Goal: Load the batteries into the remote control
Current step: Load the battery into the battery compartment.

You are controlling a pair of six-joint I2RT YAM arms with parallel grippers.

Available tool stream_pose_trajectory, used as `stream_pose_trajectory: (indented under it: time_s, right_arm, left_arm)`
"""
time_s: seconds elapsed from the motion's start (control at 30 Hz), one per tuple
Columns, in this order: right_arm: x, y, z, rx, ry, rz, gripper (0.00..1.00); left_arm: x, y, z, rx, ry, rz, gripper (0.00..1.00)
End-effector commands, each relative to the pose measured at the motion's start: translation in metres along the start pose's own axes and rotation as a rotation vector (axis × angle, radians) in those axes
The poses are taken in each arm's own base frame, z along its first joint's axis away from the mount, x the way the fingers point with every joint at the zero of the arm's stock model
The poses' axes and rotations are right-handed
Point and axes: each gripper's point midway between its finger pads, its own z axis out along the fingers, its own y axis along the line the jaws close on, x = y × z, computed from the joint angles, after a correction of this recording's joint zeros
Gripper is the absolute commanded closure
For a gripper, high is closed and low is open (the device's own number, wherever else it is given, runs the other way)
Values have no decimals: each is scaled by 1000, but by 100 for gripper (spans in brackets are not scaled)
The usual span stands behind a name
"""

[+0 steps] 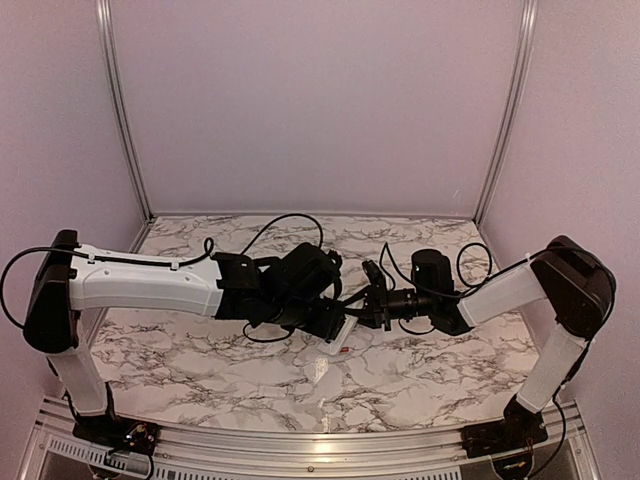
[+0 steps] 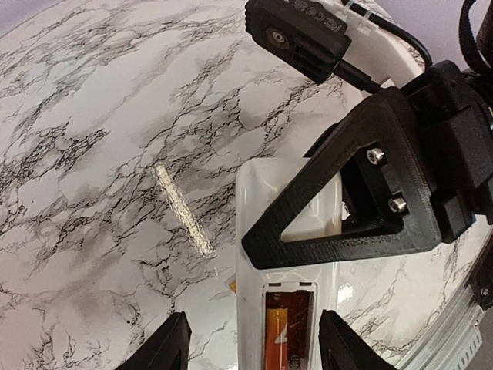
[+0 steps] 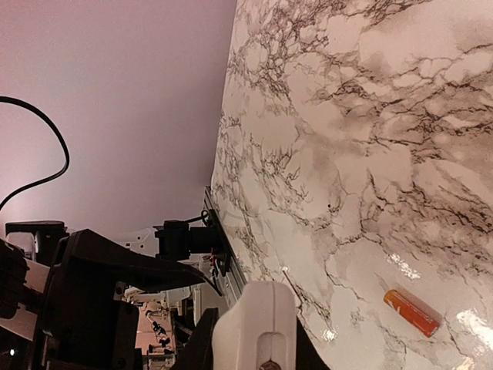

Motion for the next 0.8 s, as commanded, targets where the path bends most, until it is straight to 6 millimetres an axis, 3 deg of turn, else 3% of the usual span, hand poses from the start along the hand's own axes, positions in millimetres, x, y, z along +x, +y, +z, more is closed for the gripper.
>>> stream_pose_trajectory:
  time_s: [0.0, 0.23, 0.43, 0.6, 0.77]
  right_arm:
    - [3, 4, 0, -10, 16, -20, 100]
    - [8, 7, 0, -7, 58, -50, 100]
    - [17, 10, -1, -1, 128, -70, 100]
    - [28, 11, 2, 4, 198, -83, 100]
    - [35, 10, 3, 6, 247, -79, 100]
  left_arm:
    - [-28, -12, -36, 102, -110, 1, 37]
    - [-41, -15, -89, 250, -297, 125, 31]
    - [-17, -16, -124, 349, -396, 455, 30]
    - [22, -30, -123, 440, -342, 725, 41]
    - [54, -41, -103, 455, -257, 900, 59]
